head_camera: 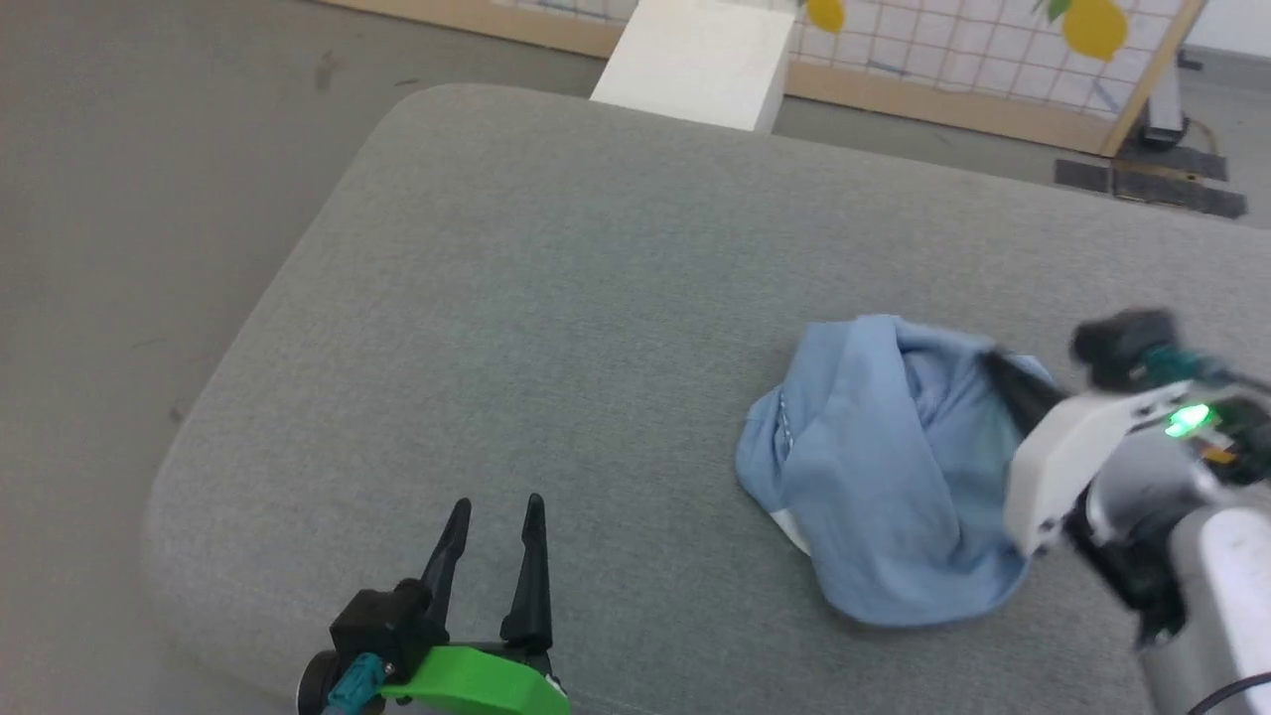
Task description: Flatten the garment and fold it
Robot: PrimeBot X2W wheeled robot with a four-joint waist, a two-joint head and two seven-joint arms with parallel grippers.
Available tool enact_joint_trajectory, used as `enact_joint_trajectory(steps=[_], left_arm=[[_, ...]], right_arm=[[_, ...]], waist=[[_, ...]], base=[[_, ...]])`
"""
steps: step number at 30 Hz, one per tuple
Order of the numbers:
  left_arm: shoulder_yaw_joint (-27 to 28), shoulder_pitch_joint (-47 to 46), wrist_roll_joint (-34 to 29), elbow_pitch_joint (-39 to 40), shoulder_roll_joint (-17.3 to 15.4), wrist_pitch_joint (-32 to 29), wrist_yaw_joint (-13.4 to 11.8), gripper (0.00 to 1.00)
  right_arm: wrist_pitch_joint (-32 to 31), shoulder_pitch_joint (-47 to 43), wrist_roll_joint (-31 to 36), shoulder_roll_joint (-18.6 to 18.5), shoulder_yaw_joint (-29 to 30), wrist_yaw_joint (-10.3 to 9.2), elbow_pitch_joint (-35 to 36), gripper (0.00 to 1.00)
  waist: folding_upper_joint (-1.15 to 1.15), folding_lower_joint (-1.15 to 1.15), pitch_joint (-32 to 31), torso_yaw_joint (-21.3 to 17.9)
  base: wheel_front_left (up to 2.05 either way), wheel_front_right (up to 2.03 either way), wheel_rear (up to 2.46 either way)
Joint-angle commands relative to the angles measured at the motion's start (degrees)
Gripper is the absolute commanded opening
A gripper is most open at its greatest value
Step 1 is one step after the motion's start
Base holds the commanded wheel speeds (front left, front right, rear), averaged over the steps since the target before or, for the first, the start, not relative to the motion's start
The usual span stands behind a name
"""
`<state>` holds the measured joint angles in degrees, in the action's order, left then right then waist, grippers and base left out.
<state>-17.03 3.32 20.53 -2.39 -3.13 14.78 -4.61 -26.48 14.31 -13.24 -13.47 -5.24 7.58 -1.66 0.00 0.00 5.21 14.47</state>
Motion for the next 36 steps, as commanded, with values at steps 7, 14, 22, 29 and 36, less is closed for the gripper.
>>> enact_joint_trajectory(steps=[7,14,22,29,36], left_arm=[[0.6,-0.1,-0.2,-0.1,0.2,0.2,0.1,1.00],[0.6,-0.3,-0.4,-0.5,0.2,0.2,0.1,1.00],[0.3,-1.3,-0.8,-1.7,0.2,0.2,0.4,1.00],[0.0,-1.7,-0.4,-1.6,0.2,0.2,0.1,1.00],[-1.1,-2.2,0.7,-1.0,0.2,0.2,-0.4,1.00]], right_arm=[[2.0,-0.8,2.9,-1.7,17.2,-0.09,2.7,0.00],[4.1,-13.9,7.6,2.6,33.2,-0.09,2.0,0.00],[11.1,-15.3,11.0,6.6,33.7,-0.09,-3.3,1.00],[12.0,-9.7,8.2,5.5,26.8,-0.09,3.3,1.00],[-3.8,-4.6,6.2,1.7,22.9,-0.09,3.3,1.00]], waist=[[0.00,0.00,-1.0,-4.8],[0.00,0.00,1.2,-5.8],[0.00,0.00,1.8,-6.9],[0.00,0.00,1.9,-7.4],[0.00,0.00,3.2,-6.2]], base=[[0.00,0.00,0.00],[0.00,0.00,0.00],[0.00,0.00,0.00],[0.00,0.00,0.00],[0.00,0.00,0.00]])
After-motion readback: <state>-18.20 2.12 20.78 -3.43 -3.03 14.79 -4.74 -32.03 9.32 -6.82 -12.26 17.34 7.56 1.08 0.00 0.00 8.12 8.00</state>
